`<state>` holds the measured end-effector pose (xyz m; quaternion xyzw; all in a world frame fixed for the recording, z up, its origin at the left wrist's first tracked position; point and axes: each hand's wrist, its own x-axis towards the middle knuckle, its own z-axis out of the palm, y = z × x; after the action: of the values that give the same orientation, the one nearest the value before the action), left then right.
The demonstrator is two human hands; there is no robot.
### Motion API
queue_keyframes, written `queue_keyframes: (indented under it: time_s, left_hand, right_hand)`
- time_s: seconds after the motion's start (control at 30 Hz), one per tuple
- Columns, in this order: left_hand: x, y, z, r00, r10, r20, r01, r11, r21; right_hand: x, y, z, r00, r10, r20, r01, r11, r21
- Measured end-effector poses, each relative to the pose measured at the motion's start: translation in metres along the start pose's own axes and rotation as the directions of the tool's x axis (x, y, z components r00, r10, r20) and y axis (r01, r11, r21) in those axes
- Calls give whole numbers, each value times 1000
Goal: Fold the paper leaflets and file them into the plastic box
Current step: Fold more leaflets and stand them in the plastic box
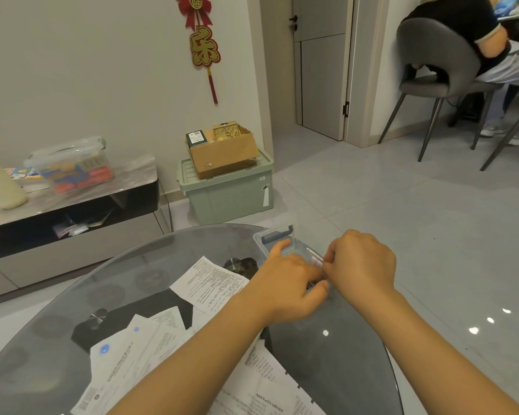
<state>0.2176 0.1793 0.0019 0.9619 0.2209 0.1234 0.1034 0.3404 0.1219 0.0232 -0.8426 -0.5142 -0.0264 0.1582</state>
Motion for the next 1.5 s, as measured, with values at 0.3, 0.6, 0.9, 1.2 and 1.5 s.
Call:
queue_keyframes:
  time_s: [0.3, 0.6, 0.9, 1.2, 1.5]
  left_hand:
    - [5, -2, -1, 980, -182, -85, 171, 977, -124]
    - [48, 5, -18, 775, -564, 284, 629, 731, -263]
    - [65, -11, -19, 784, -539, 308, 592, 799, -108]
    - [56, -8, -30, 782, -476, 402, 528, 849, -23]
    - [53, -8, -28, 799, -447, 403, 486, 874, 5]
  right_hand:
    - [4, 15, -4, 976, -95, 196, 46, 970, 241]
    - [-15, 40, -17, 901, -300, 314, 188, 922, 339]
    - [-17, 39, 0, 904, -298, 306, 229, 943, 240]
    - [-21, 32, -2, 911, -276, 306, 208, 949, 239]
    - [-20, 29, -3, 917, -252, 309, 176, 951, 254]
